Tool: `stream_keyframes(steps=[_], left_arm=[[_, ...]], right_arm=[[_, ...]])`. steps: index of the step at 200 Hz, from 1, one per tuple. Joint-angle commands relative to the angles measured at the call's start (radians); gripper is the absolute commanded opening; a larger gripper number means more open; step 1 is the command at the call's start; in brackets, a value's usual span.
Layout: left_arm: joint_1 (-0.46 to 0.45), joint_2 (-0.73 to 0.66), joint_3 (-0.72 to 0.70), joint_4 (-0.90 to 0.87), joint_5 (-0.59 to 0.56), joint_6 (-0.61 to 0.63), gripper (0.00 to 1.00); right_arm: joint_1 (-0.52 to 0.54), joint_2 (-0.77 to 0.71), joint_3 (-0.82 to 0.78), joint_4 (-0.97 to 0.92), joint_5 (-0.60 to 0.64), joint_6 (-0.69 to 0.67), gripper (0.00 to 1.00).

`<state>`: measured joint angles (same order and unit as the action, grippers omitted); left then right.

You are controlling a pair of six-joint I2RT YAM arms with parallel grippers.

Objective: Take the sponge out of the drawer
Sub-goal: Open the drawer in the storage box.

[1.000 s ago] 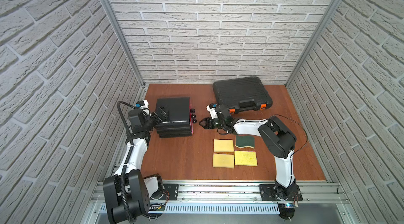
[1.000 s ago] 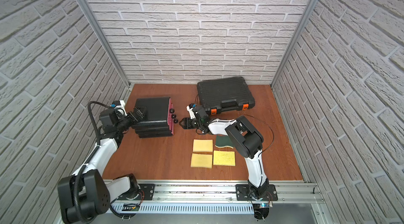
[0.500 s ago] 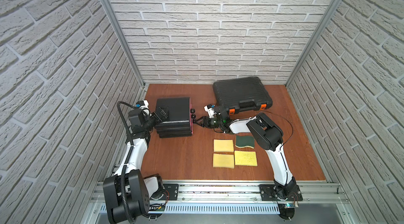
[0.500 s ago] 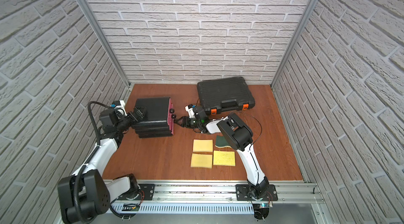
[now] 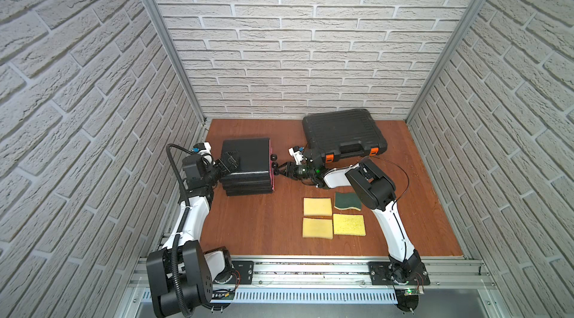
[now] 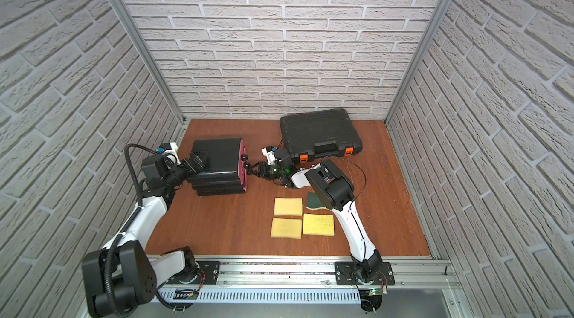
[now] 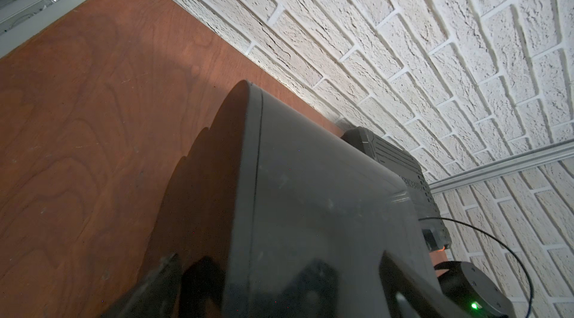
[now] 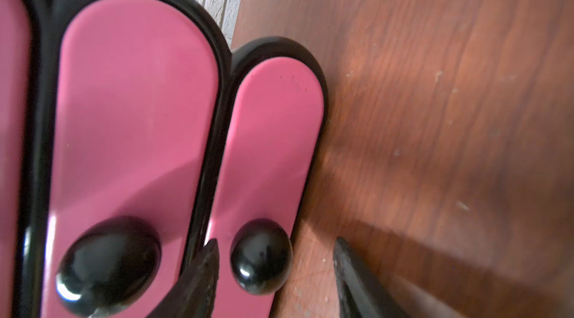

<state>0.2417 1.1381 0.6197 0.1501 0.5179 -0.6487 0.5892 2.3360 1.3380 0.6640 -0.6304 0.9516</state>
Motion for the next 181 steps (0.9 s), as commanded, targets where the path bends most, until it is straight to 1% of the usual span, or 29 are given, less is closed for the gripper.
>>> stream_keyframes(steps=[1,29,51,83,96,122,129,145,155,181], left_arm=[[-0.004,0.019,-0.014,0.017,0.028,-0.006,0.98],[-0.004,0.016,-0.015,0.017,0.027,-0.006,0.98],[-0.004,0.014,-0.016,0.016,0.027,-0.005,0.98],[-0.004,0.013,-0.015,0.018,0.027,-0.006,0.98],[-0.004,0.011,-0.015,0.018,0.028,-0.006,0.98],[-0.004,0.010,-0.017,0.018,0.028,-0.006,0.98],[-0.004,0.010,-0.017,0.017,0.028,-0.006,0.98],[-0.004,0.010,-0.017,0.017,0.028,-0.006,0.98],[-0.004,0.010,-0.017,0.017,0.026,-0.006,0.98],[-0.003,0.010,-0.017,0.013,0.014,-0.005,0.98]], right_arm=[[0.003,0.024,0.018,0.075,-0.029,0.037,0.56],[0.003,0.056,0.030,0.121,-0.048,0.078,0.48],[0.006,0.071,0.041,0.131,-0.055,0.095,0.47],[0.012,0.061,0.038,0.093,-0.046,0.066,0.46],[0.014,0.059,0.038,0.091,-0.047,0.064,0.42],[0.018,0.060,0.041,0.095,-0.048,0.068,0.36],[0.020,0.060,0.041,0.097,-0.049,0.068,0.34],[0.021,0.059,0.035,0.104,-0.048,0.071,0.25],[0.020,0.056,0.028,0.112,-0.047,0.072,0.21],[0.018,0.040,-0.001,0.134,-0.038,0.068,0.19]])
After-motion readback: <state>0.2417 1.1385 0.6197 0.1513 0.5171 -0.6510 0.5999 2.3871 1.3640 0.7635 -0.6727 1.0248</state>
